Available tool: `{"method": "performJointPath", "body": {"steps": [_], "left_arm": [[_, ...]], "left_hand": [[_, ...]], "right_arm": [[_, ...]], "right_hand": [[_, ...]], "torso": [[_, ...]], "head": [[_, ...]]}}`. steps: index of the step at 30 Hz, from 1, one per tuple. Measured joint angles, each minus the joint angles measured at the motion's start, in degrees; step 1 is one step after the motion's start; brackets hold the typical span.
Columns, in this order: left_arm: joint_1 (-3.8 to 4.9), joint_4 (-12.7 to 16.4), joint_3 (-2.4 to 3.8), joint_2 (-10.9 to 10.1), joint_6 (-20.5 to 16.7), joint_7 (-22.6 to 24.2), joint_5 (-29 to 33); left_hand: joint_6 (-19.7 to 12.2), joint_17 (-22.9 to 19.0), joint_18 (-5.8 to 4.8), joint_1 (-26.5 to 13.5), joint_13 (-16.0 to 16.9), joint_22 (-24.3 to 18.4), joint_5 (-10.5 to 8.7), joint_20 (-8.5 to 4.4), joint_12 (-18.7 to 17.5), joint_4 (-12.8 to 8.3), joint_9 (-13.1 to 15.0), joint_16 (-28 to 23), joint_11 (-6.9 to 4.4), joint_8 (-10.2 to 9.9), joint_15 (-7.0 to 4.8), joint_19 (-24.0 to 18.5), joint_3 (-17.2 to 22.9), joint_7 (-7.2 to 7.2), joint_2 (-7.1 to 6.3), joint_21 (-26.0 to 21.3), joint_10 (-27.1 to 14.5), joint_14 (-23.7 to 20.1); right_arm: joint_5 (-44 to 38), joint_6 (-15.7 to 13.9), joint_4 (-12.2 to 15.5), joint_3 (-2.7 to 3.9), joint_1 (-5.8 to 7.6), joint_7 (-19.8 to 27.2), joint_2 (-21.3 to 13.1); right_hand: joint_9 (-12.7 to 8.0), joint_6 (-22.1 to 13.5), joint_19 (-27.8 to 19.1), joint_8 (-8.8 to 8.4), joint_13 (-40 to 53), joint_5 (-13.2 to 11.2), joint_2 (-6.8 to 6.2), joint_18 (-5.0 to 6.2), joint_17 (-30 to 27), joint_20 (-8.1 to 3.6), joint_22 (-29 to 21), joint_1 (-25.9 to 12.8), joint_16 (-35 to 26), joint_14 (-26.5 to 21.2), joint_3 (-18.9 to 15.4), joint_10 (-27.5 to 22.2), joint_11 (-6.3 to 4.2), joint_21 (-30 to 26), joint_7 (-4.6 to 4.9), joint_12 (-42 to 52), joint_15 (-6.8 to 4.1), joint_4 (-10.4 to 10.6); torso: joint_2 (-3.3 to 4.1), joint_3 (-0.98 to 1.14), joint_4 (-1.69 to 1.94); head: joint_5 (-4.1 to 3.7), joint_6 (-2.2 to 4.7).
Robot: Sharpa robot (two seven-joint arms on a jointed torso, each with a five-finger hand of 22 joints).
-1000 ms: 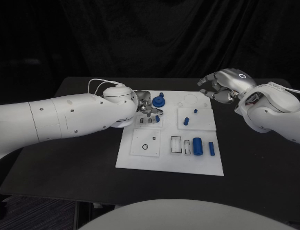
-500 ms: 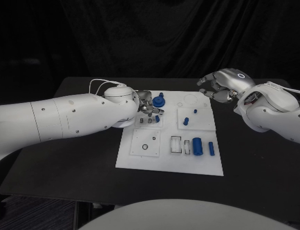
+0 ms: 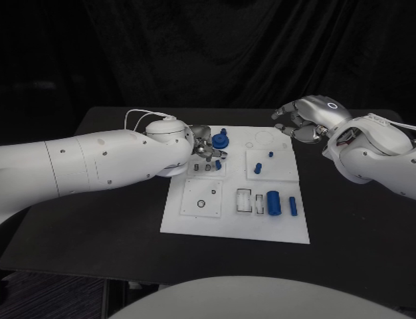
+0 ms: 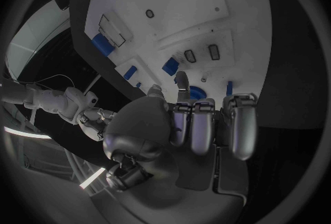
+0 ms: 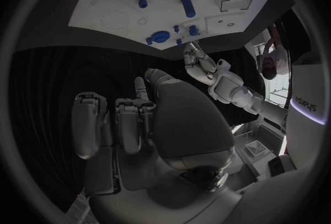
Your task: Assemble the parts on the task board
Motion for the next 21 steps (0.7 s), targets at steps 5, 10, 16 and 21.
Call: {"method": "performJointPath", "body": {"steps": [5, 10, 16, 21], "left_arm": [[-0.15, -0.4, 0.0, 0.4, 0.1, 0.4, 0.0], [-0.4, -0.7, 0.01, 0.7, 0.3, 0.6, 0.0], [-0.77, -1.3, 0.01, 1.0, 0.7, 0.8, 0.0], [-0.91, -1.6, 0.0, 1.2, 1.0, 0.9, 0.0]], "left_hand": [[0.0, 0.0, 0.0, 0.6, 0.0, 0.0, 0.38, 0.0, 0.0, -0.2, 0.2, 0.0, 0.0, -0.2, 0.0, 0.0, 0.2, 0.0, -0.02, -0.1, 0.0, 0.0], [0.2, 0.0, 0.0, 0.6, 0.0, 0.0, 0.38, 0.0, 0.0, -0.2, 0.4, 0.0, 0.0, -0.5, 0.0, 0.0, 0.5, -0.22, -0.02, -0.1, 0.0, 0.0], [0.4, 0.0, 0.0, 0.9, 0.1, 0.0, 0.6, 0.0, 0.0, -0.5, 0.5, 0.0, 0.01, -0.8, 0.0, 0.0, 0.8, -0.08, 0.28, -0.1, 0.0, 0.0], [0.4, 0.0, 0.01, 0.9, 0.1, 0.0, 0.6, -0.2, 0.0, -0.3, 0.5, 0.0, 0.01, -0.8, 0.0, -0.2, 0.9, -0.01, 0.35, -0.1, 0.0, 0.0]], "right_arm": [[0.0, 0.0, 0.0, 0.0, -0.06, 0.0, 0.2], [0.0, 0.0, 0.0, 0.0, -0.09, 0.0, 0.2], [0.0, 0.0, -0.1, 0.0, -0.26, 0.0, 0.2], [0.0, 0.0, -0.2, 0.0, -0.34, 0.0, 0.3]], "right_hand": [[-0.1, 0.0, 0.0, 0.0, 0.0, 0.0, 0.13, 0.0, 0.0, 0.0, 0.0, 0.1, 0.0, 0.0, 0.2, -0.2, 0.22, 0.0, 0.05, 0.0, 0.0, -0.2], [-0.1, 0.0, 0.0, 0.0, 0.0, 0.0, 0.13, 0.0, 0.0, 0.0, 0.0, 0.1, 0.0, 0.0, 0.2, -0.2, 0.22, -0.2, 0.05, 0.0, 0.0, -0.2], [-0.1, 0.0, 0.0, 0.0, 0.0, 0.0, 0.13, 0.0, 0.0, 0.0, 0.0, 0.1, 0.0, 0.0, 0.2, 0.0, 0.42, -0.2, 0.05, 0.0, 0.0, -0.2], [-0.1, 0.0, 0.0, 0.0, 0.0, 0.0, 0.13, 0.0, 0.0, 0.0, 0.0, 0.1, 0.0, 0.0, 0.2, 0.0, 0.42, -0.2, 0.05, 0.0, 0.0, -0.2]], "torso": [[-0.02, 0.01, -0.02], [-0.02, 0.06, -0.05], [0.02, 0.09, -0.08], [0.07, 0.09, -0.08]], "head": [[-0.09, 0.0], [-0.26, -0.01], [-0.22, -0.01], [-0.22, -0.01]]}}
